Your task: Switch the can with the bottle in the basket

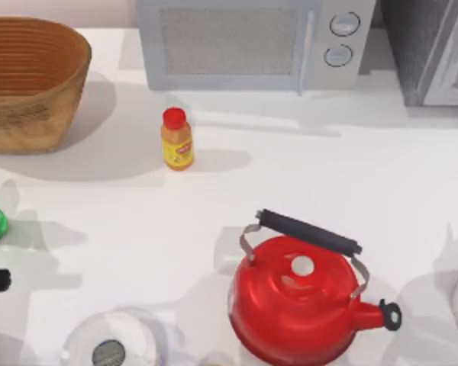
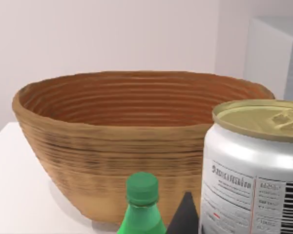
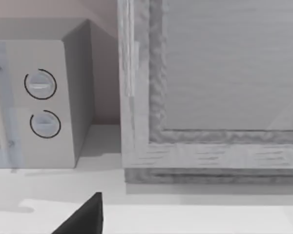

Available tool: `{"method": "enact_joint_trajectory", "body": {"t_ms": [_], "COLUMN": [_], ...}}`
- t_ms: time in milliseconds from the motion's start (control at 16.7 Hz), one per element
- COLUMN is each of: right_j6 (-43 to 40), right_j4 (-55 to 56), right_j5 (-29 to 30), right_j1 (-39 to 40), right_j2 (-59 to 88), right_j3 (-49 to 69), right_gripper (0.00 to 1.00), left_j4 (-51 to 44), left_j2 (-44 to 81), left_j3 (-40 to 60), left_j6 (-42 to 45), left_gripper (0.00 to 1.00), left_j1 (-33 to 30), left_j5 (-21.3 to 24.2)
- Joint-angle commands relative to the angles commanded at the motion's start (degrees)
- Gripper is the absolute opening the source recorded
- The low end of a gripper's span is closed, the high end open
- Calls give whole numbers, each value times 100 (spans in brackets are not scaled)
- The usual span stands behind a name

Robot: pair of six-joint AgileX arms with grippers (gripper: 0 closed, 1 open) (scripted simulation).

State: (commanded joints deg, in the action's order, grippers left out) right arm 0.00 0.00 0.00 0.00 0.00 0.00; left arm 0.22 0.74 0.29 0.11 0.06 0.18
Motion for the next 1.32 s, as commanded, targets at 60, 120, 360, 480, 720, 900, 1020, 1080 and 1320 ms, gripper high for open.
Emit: {"method": "enact_joint_trajectory", "body": {"t_ms": [60, 120, 360, 480, 720, 900, 1020, 1080, 1320], "right_j6": [0, 0, 0, 0, 0, 0, 0, 0, 0], "right_j4": [0, 0, 0, 0, 0, 0, 0, 0, 0], "right_j5": [0, 0, 0, 0, 0, 0, 0, 0, 0], "right_j1": [0, 0, 0, 0, 0, 0, 0, 0, 0], "right_j2": [0, 0, 0, 0, 0, 0, 0, 0, 0], "right_j3": [0, 0, 0, 0, 0, 0, 0, 0, 0], "right_gripper": [100, 100, 100, 100, 100, 100, 100, 100, 100], "left_j4": [69, 172, 897, 1396, 2588, 3576, 4248, 4583, 5862], "left_j2": [99, 249, 1374, 2189, 4212, 5939, 7131, 7729, 10042], "left_j3": [53, 131, 673, 1042, 1914, 2634, 3125, 3370, 4309], "left_j6": [0, 1, 8, 13, 24, 35, 43, 47, 69], "left_gripper": [0, 0, 0, 0, 0, 0, 0, 0, 0], "left_j1": [-12, -34, -233, -393, -796, -1126, -1342, -1445, -1803], "left_j5": [46, 118, 695, 1129, 2211, 3129, 3759, 4073, 5278]}}
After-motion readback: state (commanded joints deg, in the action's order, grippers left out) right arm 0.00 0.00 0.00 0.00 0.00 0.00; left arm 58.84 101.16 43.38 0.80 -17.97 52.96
